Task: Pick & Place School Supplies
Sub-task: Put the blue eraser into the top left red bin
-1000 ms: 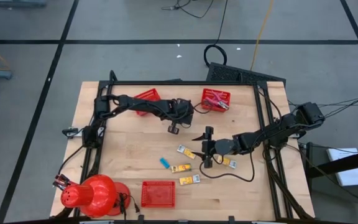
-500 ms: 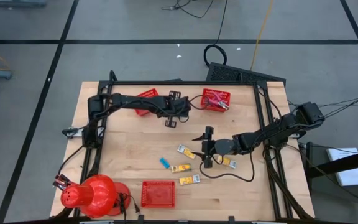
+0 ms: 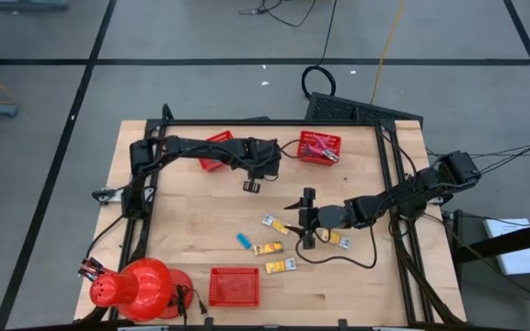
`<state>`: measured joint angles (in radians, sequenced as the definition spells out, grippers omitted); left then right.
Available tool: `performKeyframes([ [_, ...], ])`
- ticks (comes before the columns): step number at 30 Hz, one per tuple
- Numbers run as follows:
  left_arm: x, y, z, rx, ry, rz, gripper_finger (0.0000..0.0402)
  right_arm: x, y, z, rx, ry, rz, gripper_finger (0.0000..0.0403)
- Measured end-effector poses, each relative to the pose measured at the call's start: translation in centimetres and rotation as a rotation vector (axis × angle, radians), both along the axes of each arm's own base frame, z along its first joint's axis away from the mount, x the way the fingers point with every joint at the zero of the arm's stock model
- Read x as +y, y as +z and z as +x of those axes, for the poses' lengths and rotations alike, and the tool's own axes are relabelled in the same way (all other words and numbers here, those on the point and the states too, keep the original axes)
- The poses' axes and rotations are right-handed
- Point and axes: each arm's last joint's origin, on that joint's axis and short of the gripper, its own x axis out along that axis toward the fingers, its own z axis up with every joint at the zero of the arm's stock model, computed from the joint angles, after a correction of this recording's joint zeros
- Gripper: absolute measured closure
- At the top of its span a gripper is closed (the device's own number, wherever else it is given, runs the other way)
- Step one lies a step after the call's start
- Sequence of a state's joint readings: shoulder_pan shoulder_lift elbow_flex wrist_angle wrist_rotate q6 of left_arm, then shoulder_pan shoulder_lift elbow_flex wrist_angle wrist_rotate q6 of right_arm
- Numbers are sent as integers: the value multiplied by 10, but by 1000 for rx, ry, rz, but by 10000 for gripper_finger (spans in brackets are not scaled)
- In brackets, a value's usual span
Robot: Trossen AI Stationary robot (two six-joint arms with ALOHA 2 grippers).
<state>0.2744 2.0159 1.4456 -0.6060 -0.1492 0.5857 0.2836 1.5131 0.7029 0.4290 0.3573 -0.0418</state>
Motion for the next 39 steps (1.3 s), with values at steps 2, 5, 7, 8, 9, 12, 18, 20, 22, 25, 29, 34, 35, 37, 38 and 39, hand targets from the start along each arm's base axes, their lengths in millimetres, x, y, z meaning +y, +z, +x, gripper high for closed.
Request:
performKeyframes([
  [2,4,0,0,-10,-5,-16,314,0,0,0,0,0,0,149],
  [5,12,-2,0,-32,9,-37,263,0,0,0,1,4,1,149],
  [7,16,-5,-1,-33,20,-52,234,0,0,0,3,18,8,149],
  [8,18,-8,0,-31,21,-57,223,0,0,0,3,19,8,149],
  [9,20,-12,0,-24,21,-59,214,0,0,0,3,19,7,149],
  [12,25,-25,-1,16,25,-71,204,0,0,0,4,20,6,149],
  [18,25,-29,-4,54,23,-88,224,0,0,0,3,20,6,149],
  [20,25,-31,-3,57,30,-92,236,0,0,0,3,20,6,149],
  [22,27,-32,-3,56,41,-94,252,1,0,0,3,20,6,149],
  [25,25,-33,-3,56,46,-90,281,1,0,0,3,19,9,149],
  [29,24,-33,-2,64,54,-71,338,1,0,0,3,18,11,149],
  [34,22,-33,-2,69,103,-36,363,1,0,0,3,18,12,149],
  [35,21,-33,-1,68,109,-32,363,1,0,0,3,18,12,149],
  [37,18,-33,0,73,130,-2,363,1,0,0,3,18,12,149],
  [38,17,-33,0,76,138,14,363,1,0,0,3,18,12,149],
  [39,16,-33,0,78,145,25,363,1,0,0,3,19,12,149],
])
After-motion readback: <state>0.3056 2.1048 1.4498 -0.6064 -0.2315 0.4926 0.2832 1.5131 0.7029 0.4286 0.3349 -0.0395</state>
